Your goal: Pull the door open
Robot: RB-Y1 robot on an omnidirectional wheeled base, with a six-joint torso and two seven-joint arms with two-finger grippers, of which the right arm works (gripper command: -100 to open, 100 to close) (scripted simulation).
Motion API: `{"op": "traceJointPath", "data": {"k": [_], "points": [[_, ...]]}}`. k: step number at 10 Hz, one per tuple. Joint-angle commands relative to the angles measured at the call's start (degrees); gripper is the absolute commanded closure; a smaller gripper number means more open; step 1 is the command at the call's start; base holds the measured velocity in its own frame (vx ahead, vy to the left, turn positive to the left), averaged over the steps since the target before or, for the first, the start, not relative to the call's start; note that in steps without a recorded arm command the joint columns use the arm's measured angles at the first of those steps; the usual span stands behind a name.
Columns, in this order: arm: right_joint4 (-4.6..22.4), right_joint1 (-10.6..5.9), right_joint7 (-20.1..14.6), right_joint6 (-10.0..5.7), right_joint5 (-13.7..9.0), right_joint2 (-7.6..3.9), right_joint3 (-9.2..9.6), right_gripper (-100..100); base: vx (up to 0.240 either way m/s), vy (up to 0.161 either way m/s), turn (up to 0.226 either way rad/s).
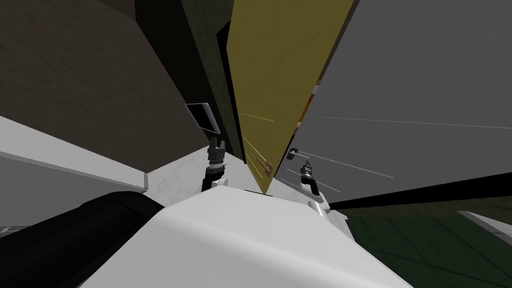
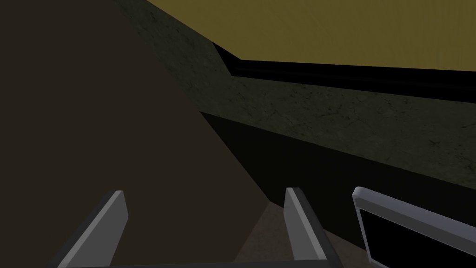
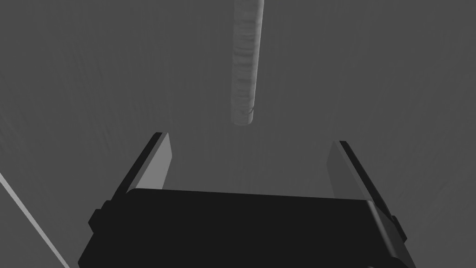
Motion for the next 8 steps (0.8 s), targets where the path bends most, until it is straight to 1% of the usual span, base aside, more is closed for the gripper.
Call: {"op": "traceJointPath", "data": {"k": [1,3,4,5,6,8], "points": [[1.4,-0.73,0.4,-0.15,-0.2,-0.53,-1.93,-100,0.003,-0.037,0.153],[3.3,-1.61,0.8,-0.51,-0.5,-1.28,-4.40,-100,-0.002,-0.050,0.182],[3.3,-1.61,0.8,-0.51,-0.5,-1.28,-4.40,-100,-0.003,-0.042,0.088],[5.4,-2.56,1.3,-0.88,-0.8,-2.02,-6.95,-100,-0.020,-0.067,0.175],[6.4,-3.05,1.5,-1.07,-1.0,-2.38,-8.21,-100,-0.035,-0.104,0.283],[8.4,-4.04,1.9,-1.43,-1.3,-3.04,-10.65,-100,-0.010,-0.075,0.162]]}}
